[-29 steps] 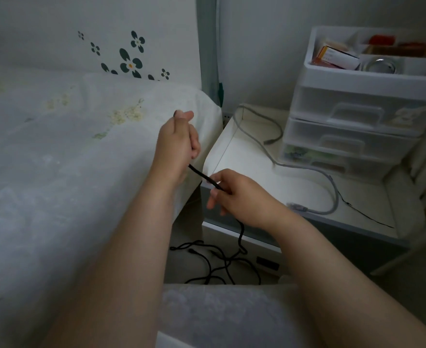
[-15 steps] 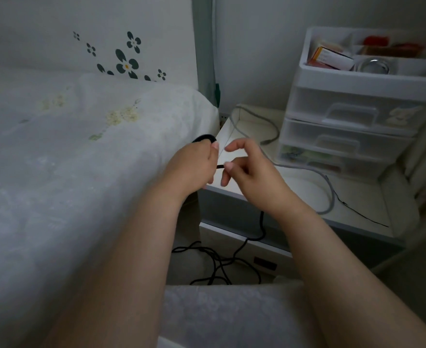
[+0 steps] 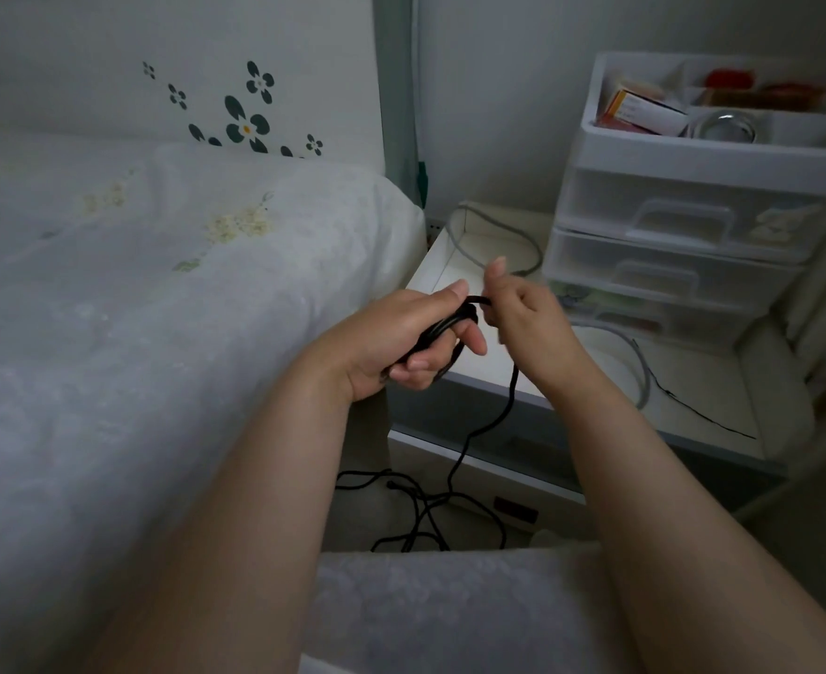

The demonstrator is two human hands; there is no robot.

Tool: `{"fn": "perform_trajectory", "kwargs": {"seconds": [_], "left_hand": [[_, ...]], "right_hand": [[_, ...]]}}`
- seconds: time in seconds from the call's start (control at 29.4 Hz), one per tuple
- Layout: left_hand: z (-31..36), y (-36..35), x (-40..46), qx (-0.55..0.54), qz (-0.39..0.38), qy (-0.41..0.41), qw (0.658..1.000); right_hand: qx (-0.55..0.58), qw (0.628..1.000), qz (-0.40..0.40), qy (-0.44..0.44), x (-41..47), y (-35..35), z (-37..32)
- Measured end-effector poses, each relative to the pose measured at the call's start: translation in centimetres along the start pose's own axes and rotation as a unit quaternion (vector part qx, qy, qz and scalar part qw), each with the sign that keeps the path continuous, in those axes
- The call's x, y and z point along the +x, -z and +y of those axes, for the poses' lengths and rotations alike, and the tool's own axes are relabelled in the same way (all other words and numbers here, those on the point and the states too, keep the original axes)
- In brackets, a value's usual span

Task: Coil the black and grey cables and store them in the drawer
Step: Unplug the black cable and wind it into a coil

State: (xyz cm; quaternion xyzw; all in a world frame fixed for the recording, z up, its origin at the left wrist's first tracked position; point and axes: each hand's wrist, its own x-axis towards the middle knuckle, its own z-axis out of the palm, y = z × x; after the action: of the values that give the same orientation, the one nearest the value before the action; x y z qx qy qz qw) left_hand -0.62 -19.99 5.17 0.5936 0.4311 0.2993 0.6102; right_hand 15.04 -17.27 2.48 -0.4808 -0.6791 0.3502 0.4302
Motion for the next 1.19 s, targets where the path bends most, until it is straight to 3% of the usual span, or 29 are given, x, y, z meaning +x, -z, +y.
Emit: {"fn": "perform_trajectory", "kwargs": {"seconds": [0.17,0.31,0.41,0.61,0.72,1.06,1.19], "left_hand": [[-0.2,-0.6,0.4,-0.114,-0.026,-0.025,0.993],[-0.1,-0.5,0.8,-0.306,-0.047,-0.061,0.949],[0.2,0.0,0.8,-0.361,-0.012,-0.079,0.929],[0.2,-0.1,0.5,-0.344,-0.037,-0.043,0.937],[0.1,-0.4,0.8,-0.357,-0.013,-0.05,0.933],[0.3,-1.2,0.7,-0.321,0.03,-0.072,0.944],[0.5,-0.9,0.8,-0.306,0.005,-0.058,0.95]], "right_hand": [[0.091,0.996,0.006,-0.008,0.3,-0.1,0.2],[0.133,0.989,-0.01,-0.062,0.4,-1.6,0.8],[0.145,0.988,-0.016,-0.057,0.5,-2.2,1.2],[0.16,0.985,0.056,-0.025,0.0,-1.9,0.7],[0.185,0.98,0.073,-0.022,0.0,-2.1,0.7],[0.223,0.971,-0.027,-0.082,-0.1,-2.3,0.6],[0.189,0.978,0.019,-0.088,0.0,-1.9,0.5]]}}
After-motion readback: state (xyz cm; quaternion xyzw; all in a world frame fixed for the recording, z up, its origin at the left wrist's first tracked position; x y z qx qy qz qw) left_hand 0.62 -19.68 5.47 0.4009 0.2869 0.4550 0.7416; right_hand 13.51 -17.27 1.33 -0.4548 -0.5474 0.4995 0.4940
